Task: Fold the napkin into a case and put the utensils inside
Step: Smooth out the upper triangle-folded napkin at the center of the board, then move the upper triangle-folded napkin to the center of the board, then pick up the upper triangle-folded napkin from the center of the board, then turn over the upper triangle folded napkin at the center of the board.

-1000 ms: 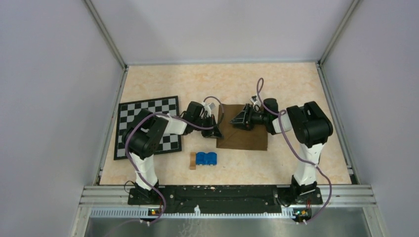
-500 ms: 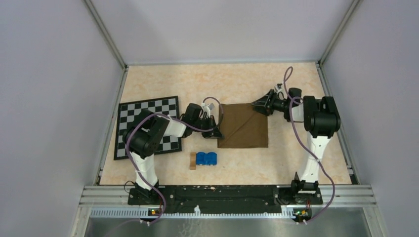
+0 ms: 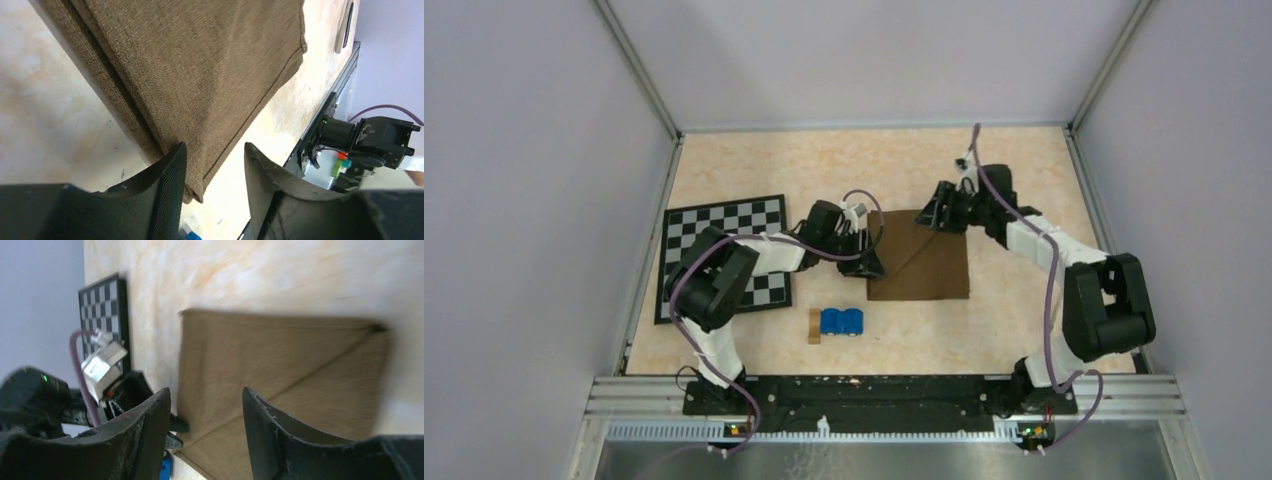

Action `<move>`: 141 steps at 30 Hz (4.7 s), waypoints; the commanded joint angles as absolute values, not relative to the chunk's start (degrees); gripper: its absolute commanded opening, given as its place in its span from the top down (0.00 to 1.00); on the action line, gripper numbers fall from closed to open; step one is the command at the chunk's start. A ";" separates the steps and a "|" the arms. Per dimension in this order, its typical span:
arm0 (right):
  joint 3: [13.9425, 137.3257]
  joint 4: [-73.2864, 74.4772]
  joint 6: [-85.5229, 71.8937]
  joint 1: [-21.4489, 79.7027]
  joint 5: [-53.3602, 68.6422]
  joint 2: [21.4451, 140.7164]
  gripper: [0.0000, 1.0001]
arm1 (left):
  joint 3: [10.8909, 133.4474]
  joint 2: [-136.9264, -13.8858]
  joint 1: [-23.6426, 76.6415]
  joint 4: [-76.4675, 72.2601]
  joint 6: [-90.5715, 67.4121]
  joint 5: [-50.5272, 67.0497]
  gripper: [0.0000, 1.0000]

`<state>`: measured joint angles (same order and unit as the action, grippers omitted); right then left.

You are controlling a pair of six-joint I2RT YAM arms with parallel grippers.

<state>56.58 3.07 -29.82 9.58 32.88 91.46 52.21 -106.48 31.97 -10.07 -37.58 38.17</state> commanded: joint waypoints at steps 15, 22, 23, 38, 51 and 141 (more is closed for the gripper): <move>41.11 21.04 -22.66 17.02 -4.17 81.09 0.63 | 48.99 -86.73 27.68 -1.77 -36.56 29.61 0.32; 52.62 28.53 -17.11 31.29 -7.03 77.29 0.40 | 43.80 -81.40 22.07 -2.46 -37.49 29.74 0.29; 53.87 29.18 -16.82 33.93 -5.13 77.89 0.38 | 43.49 -80.60 21.10 -2.42 -37.36 29.84 0.29; 70.49 39.72 -18.54 52.46 -9.19 99.51 0.57 | 39.57 -77.88 13.64 -3.12 -34.22 36.27 0.27; 65.59 35.91 -19.95 53.43 -12.15 103.41 0.55 | 37.70 -78.31 12.04 -5.45 -35.69 39.32 0.26; 35.98 -19.11 -40.40 12.13 40.38 101.01 0.98 | 125.00 -144.30 37.89 0.97 -30.91 6.19 0.92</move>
<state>37.87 -35.77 -49.17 13.30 40.53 104.53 122.28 -142.82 37.78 11.81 -30.35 5.96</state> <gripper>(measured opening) 0.012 0.008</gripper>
